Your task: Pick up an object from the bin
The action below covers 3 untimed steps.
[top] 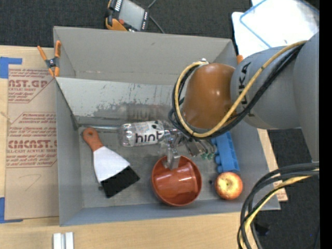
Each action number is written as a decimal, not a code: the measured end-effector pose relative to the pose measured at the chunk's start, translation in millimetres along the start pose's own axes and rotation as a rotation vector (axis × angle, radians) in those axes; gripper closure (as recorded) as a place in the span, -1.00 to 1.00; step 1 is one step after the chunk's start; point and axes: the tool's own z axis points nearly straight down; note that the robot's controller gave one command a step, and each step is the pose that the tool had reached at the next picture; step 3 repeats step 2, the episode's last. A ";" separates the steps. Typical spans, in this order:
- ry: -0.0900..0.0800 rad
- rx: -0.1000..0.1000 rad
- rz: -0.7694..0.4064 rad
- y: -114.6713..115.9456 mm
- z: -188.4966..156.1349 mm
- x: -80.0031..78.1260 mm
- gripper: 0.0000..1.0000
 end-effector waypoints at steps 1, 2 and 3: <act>0.000 0.000 0.000 0.0 -0.1 0.0 1.00; 0.003 -0.001 -0.010 -0.4 -94.4 -17.7 1.00; 0.003 -0.001 -0.010 -0.4 -94.4 -17.7 1.00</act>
Offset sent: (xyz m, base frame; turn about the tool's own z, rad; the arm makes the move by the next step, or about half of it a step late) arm 0.0199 0.0038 0.1206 -0.0121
